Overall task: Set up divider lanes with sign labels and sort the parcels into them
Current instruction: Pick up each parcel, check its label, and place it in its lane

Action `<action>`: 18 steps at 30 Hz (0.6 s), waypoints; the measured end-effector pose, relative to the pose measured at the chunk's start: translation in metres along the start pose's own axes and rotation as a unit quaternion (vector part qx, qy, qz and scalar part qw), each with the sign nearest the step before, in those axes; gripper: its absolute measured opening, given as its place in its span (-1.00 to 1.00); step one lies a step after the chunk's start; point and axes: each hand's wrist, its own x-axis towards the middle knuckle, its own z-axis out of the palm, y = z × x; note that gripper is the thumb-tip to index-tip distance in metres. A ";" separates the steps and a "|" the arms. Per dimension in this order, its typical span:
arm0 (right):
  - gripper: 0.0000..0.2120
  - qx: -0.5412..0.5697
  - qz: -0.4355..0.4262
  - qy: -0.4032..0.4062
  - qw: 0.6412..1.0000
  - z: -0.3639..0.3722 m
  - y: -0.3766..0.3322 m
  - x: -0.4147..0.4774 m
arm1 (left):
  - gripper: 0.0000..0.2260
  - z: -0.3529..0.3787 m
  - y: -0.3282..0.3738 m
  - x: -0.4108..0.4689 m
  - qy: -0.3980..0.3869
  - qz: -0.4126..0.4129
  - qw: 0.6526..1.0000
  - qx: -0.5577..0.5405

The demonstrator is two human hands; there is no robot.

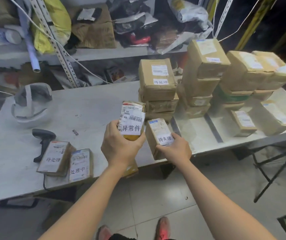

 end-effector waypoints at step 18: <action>-0.54 0.048 -0.058 -0.101 0.992 0.006 0.057 0.048 | -0.33 0.075 0.075 -0.016 -0.010 -0.028 0.999 0.033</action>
